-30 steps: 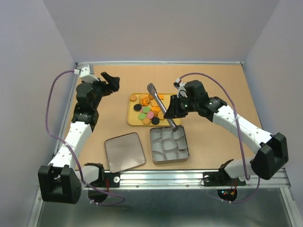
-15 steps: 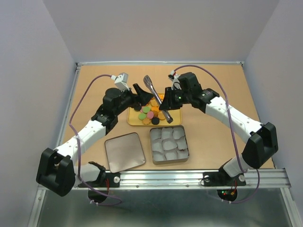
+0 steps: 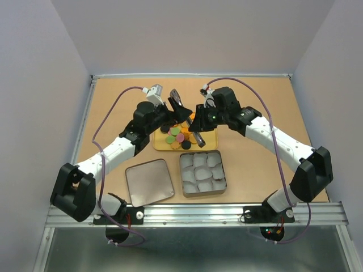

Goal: Pack the cookies

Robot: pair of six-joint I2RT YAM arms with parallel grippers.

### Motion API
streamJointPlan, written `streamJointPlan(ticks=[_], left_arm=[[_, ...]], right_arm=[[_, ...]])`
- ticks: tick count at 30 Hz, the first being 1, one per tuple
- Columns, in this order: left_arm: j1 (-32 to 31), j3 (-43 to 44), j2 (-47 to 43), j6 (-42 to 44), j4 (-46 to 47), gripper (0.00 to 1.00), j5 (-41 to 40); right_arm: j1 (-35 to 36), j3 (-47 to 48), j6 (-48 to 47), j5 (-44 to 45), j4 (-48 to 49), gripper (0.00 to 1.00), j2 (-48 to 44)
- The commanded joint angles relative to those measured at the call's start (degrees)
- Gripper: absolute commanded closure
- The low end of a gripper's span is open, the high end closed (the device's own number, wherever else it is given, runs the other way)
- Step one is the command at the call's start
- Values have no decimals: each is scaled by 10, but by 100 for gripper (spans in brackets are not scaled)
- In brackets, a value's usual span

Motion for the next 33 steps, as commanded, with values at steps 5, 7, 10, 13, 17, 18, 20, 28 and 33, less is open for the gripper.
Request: streamJointPlan(ticks=[5,7,10,13,17,18,20,28,33], left_arm=[[-17,24,-2,-17,66,11,-1],[-17,25,7,-19,65,15,0],[-18,25,27,-25,63,18,1],[-23,29,44,-25,64,26,-3],[-23,39,68,-26,67,37,6],[-24,43,70,-29,69,44,9],[-23,45,72,-34,72,51,13],[-24,44,63,-63,78,78,15],[-23,33,51,-105,79,84,-3]], right_arm=[[11,23,1,0,42,80,-6],[11,23,2,-5,43,80,-7],[11,20,2,-8,50,80,-18],[11,6,1,-15,63,80,-30],[11,-14,3,-22,87,80,-48],[11,-22,5,-21,90,80,-50],[11,-29,9,-19,100,80,-56],[11,-46,16,16,107,65,-61],[11,-51,19,25,112,33,-64]])
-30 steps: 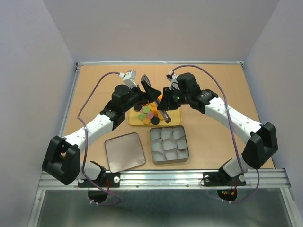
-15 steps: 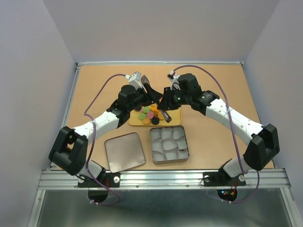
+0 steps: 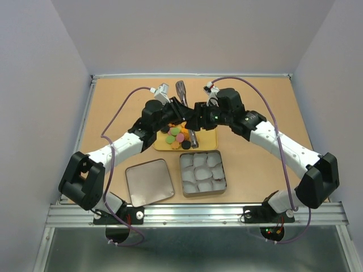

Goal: Pack the cookies

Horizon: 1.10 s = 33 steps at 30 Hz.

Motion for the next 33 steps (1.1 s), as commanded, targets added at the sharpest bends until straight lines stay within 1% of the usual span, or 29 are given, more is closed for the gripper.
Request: streamJointPlan(ticks=[1,3,5,8,11,14,17,23,26,27,28,30,32,33], left_arm=[[5,-6,-24,-31,15,85,-30],[6,-15,-28,-60,17,88,-36],[7,-19,-30,-81,34,88,-36],[9,-20,-25,-119,56,89,-26],[10,-19,-23,-157,74,92,-16],[9,-34,-32,-203,99,93,-20],[10,-42,-44,-232,89,94,-40],[9,-69,-61,-263,59,94,-84],[9,-71,-67,-264,49,94,-92],[8,-70,-63,-263,48,94,-90],[9,-67,-61,-263,44,94,-88],[8,-62,-54,-261,41,94,-85],[8,-57,-48,-258,38,94,-85],[7,-56,-48,-258,37,94,-85]], right_arm=[[2,-17,6,12,44,30,-27],[2,-22,7,14,47,28,-30],[2,-26,9,14,50,27,-30],[3,-33,13,15,54,27,-28],[10,-38,8,33,58,28,-28],[16,-39,3,42,60,28,-30],[19,-40,7,40,63,29,-27],[32,-42,6,55,70,31,-26],[36,-44,6,61,73,35,-23],[37,-44,6,62,74,39,-21],[39,-43,6,59,76,41,-19],[40,-40,7,57,75,48,-12],[44,-37,7,54,75,52,-7],[46,-37,7,55,75,52,-6]])
